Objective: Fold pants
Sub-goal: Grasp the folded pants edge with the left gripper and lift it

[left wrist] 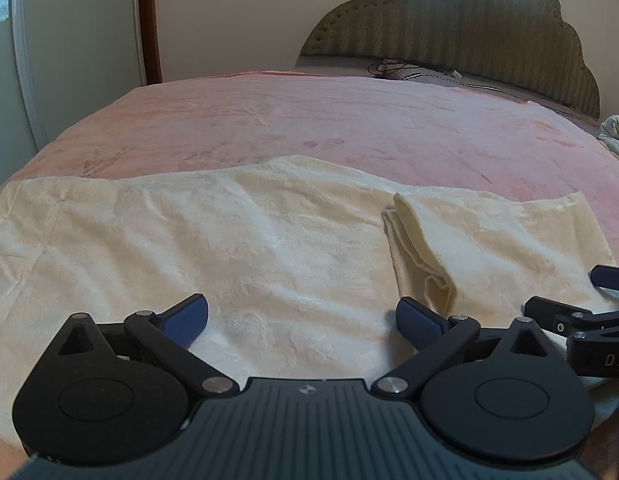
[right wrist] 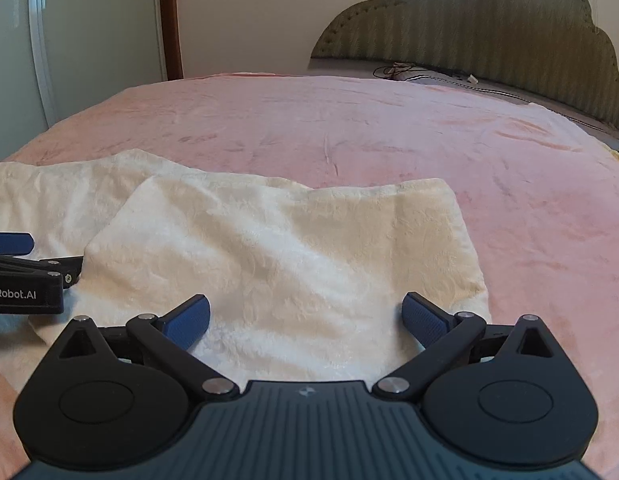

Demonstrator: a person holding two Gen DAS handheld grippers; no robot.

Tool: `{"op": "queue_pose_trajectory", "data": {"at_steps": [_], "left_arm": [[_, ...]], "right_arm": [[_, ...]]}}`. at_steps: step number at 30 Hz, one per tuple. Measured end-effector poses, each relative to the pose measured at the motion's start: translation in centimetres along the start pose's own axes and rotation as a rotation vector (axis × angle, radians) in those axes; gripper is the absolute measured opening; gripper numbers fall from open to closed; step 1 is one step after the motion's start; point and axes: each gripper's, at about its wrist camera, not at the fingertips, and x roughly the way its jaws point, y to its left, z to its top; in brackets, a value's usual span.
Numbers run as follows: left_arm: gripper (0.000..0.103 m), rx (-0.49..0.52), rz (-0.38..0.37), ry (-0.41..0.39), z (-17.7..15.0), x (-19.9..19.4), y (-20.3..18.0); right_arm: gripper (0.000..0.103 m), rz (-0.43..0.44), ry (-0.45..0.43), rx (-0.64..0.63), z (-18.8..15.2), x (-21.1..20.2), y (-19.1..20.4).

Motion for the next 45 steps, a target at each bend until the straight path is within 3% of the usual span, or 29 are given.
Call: {"op": "queue_pose_trajectory", "data": {"at_steps": [3,6,12,14,17,19,21,24,27,30,34,40,42,44,45], "left_arm": [[0.101,-0.031,0.000,-0.033,0.7,-1.8,1.7],[0.101,-0.058,0.058,-0.057,1.0,-3.1,4.8],[0.101,-0.224,0.214,-0.008,-0.4,-3.1,13.1],[0.102,-0.219,0.239,0.001,-1.2,-2.0,14.5],[0.102,-0.142,0.278,-0.023,-1.2,-2.3,13.8],[0.102,-0.162,0.236,-0.024,-0.9,-3.0,14.0],[0.102,-0.207,0.214,-0.039,-0.7,-4.1,14.7],[0.102,-0.286,0.243,-0.067,-0.8,-6.2,16.5],[0.101,-0.399,0.241,-0.067,-1.2,-8.3,19.0],[0.101,-0.561,0.194,-0.009,-2.0,-9.6,22.3],[0.100,-0.800,-0.010,0.065,-4.0,-9.8,25.9],[0.100,-0.941,-0.202,0.091,-4.8,-7.7,27.2],[0.101,-0.997,-0.263,0.082,-5.0,-7.1,27.4],[0.101,-1.034,-0.319,0.071,-5.2,-6.4,27.6],[0.101,-1.057,-0.338,0.067,-5.4,-6.0,27.7]], "right_arm": [[0.103,0.002,-0.001,0.004,0.1,0.1,0.0],[0.103,-0.001,-0.001,0.002,0.1,0.1,0.1],[0.103,-0.001,-0.017,0.018,0.1,-0.4,0.5],[0.103,0.042,-0.037,0.012,0.2,-1.1,1.3],[0.103,0.136,-0.044,-0.104,0.6,-1.7,4.6],[0.103,0.133,-0.073,-0.195,0.8,-2.4,7.4],[0.103,0.208,-0.098,-0.284,1.4,-3.4,10.1],[0.103,0.362,-0.148,-0.436,1.5,-5.2,14.8],[0.103,0.391,-0.217,-0.664,0.4,-6.2,20.1],[0.103,0.377,-0.295,-0.871,-1.4,-6.3,24.6],[0.103,0.360,-0.330,-1.044,-3.0,-5.5,28.6],[0.102,0.243,-0.391,-1.201,-4.5,-4.3,32.0],[0.096,0.228,-0.395,-1.217,-4.4,-4.0,32.9],[0.068,0.210,-0.399,-1.249,-4.7,-3.6,33.7],[0.060,0.212,-0.397,-1.272,-4.9,-3.3,34.1]]}}
